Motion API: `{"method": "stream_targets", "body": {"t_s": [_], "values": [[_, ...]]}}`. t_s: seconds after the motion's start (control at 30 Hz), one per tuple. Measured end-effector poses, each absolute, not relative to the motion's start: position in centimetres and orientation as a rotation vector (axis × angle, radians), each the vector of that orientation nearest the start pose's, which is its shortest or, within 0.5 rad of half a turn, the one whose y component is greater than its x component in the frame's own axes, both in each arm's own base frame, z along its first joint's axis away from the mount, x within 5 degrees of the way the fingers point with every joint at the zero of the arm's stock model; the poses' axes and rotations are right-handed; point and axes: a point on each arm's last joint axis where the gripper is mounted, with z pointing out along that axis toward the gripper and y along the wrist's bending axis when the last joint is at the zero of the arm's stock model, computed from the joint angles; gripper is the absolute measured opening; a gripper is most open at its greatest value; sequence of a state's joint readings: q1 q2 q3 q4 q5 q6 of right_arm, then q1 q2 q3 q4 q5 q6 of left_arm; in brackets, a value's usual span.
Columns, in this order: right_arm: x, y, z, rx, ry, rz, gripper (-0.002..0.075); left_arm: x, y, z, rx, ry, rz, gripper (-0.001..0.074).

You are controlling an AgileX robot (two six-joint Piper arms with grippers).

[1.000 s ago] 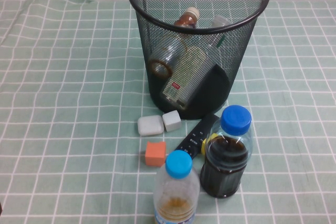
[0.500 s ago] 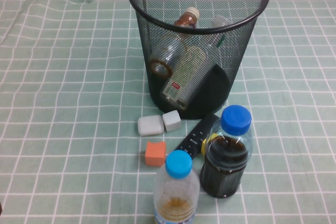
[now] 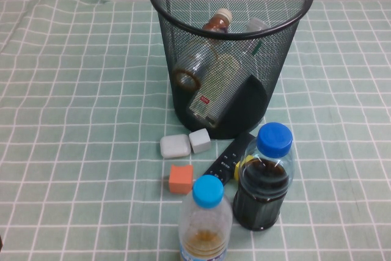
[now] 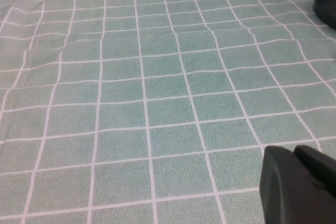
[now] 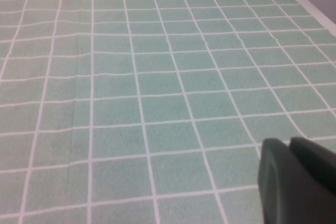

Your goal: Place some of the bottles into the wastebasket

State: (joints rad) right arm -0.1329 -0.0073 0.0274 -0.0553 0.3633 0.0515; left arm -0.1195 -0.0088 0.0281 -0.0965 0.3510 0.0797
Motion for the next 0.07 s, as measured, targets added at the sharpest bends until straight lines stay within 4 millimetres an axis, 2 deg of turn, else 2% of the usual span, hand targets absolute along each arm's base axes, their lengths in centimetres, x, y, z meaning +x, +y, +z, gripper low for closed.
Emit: {"method": "stream_targets", "body": {"t_s": [0.07], "values": [[5.23,-0.88,17.17,0.137,1.863,-0.11,-0.0008,5.26,-0.94,17.27,0.124,1.85,-0.122,-0.0001]]}}
